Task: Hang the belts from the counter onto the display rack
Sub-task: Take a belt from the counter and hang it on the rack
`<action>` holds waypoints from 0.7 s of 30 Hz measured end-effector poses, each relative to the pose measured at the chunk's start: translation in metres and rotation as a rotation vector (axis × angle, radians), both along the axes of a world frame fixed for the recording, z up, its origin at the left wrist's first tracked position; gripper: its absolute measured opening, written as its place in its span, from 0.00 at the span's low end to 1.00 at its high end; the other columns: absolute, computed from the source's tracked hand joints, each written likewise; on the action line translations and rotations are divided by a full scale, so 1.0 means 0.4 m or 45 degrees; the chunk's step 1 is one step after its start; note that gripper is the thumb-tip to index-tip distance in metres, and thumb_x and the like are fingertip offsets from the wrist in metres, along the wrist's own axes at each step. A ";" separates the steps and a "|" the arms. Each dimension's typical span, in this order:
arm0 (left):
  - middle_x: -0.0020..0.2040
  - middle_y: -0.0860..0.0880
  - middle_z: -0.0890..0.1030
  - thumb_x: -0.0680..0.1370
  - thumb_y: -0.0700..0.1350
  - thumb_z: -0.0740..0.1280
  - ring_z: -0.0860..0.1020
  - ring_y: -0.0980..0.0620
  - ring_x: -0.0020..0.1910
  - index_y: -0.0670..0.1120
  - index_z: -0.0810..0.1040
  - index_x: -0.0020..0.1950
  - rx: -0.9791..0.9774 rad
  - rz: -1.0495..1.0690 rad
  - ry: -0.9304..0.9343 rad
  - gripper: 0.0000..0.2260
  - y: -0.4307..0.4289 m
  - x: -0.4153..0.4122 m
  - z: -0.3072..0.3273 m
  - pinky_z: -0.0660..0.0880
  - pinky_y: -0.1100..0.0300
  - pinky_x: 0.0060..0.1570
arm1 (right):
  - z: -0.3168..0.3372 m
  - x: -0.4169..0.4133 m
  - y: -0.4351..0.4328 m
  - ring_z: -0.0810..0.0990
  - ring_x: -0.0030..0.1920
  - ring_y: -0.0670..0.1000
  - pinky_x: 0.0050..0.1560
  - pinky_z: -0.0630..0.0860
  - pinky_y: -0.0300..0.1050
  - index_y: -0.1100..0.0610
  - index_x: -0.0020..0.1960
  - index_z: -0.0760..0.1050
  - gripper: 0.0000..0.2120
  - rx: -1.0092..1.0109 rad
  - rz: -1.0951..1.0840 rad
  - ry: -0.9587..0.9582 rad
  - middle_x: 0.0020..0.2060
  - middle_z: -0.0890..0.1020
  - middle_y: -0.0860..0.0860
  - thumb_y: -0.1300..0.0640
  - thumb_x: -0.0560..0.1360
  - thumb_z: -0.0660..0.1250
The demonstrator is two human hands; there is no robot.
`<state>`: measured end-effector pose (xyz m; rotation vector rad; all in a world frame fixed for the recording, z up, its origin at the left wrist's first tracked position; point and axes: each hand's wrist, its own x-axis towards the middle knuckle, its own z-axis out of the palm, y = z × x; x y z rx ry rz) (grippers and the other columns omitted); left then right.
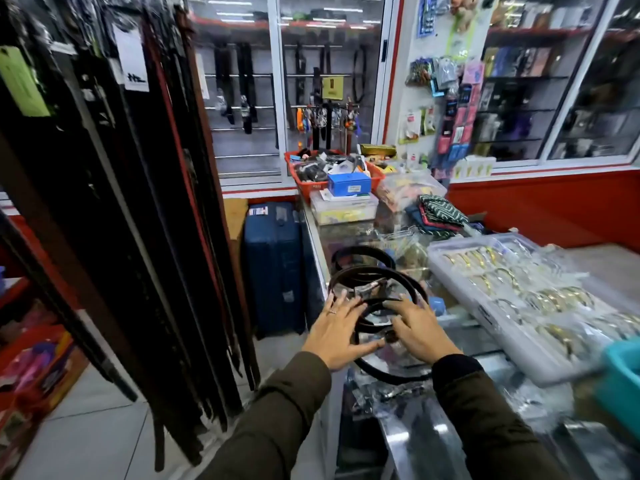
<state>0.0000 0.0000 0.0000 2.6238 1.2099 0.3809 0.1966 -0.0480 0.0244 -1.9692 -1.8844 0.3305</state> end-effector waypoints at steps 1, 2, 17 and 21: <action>0.82 0.49 0.62 0.78 0.71 0.58 0.51 0.48 0.84 0.48 0.62 0.82 0.014 -0.035 0.026 0.39 -0.005 0.009 0.000 0.39 0.47 0.82 | -0.003 0.010 0.001 0.63 0.79 0.53 0.81 0.46 0.57 0.56 0.72 0.73 0.20 -0.048 0.036 0.009 0.74 0.74 0.54 0.59 0.81 0.58; 0.80 0.48 0.66 0.77 0.70 0.60 0.55 0.48 0.83 0.48 0.64 0.81 0.028 -0.048 0.067 0.38 -0.008 0.017 0.002 0.40 0.46 0.82 | 0.001 0.015 -0.001 0.63 0.79 0.53 0.81 0.45 0.58 0.56 0.71 0.75 0.20 -0.117 0.082 -0.026 0.74 0.75 0.53 0.59 0.80 0.60; 0.60 0.46 0.83 0.82 0.44 0.67 0.79 0.45 0.62 0.45 0.81 0.64 0.150 0.072 -0.206 0.12 -0.006 0.053 0.026 0.62 0.51 0.78 | 0.017 0.008 -0.024 0.83 0.55 0.56 0.51 0.78 0.50 0.44 0.62 0.81 0.17 0.140 -0.113 -0.280 0.51 0.84 0.54 0.56 0.75 0.70; 0.57 0.46 0.84 0.81 0.42 0.68 0.80 0.45 0.60 0.45 0.82 0.62 0.238 0.084 -0.309 0.10 0.003 0.011 0.073 0.59 0.53 0.80 | 0.071 -0.025 -0.006 0.83 0.53 0.58 0.47 0.78 0.50 0.46 0.62 0.83 0.17 0.279 -0.075 -0.323 0.48 0.87 0.54 0.59 0.74 0.72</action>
